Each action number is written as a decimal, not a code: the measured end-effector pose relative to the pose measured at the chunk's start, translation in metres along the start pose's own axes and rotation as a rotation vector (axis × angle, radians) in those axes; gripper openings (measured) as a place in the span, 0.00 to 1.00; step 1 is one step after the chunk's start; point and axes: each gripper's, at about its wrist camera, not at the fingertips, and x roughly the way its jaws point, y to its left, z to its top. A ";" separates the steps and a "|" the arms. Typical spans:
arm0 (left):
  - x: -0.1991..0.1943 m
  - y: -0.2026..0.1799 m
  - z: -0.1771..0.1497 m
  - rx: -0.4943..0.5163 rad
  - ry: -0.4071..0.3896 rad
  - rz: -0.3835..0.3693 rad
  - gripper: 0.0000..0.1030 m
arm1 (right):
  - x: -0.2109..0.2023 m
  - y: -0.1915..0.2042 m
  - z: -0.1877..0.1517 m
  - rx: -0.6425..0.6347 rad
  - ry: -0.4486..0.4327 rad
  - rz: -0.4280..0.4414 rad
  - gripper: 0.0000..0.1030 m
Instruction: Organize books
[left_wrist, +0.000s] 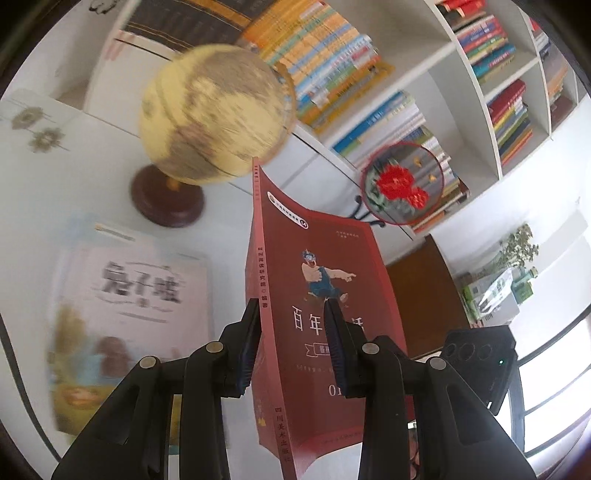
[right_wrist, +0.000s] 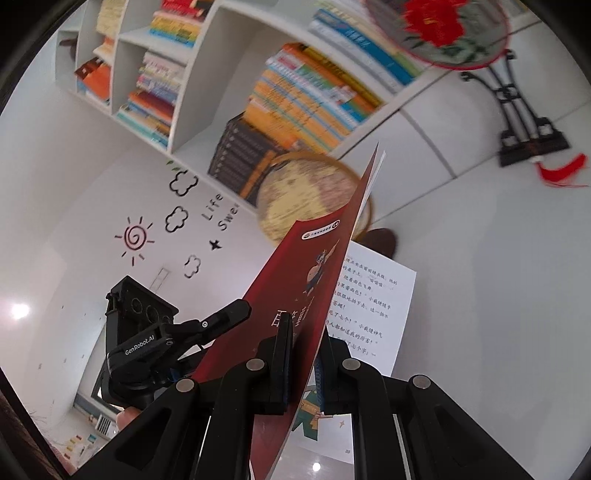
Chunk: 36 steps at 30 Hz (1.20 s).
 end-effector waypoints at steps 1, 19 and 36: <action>-0.005 0.006 0.002 -0.001 -0.006 0.010 0.29 | 0.007 0.006 -0.001 -0.008 0.006 0.004 0.10; -0.028 0.097 0.003 -0.065 0.025 0.095 0.29 | 0.102 0.033 -0.036 -0.010 0.129 -0.007 0.10; -0.020 0.108 -0.007 -0.042 0.084 0.149 0.29 | 0.116 0.024 -0.046 0.035 0.161 -0.049 0.10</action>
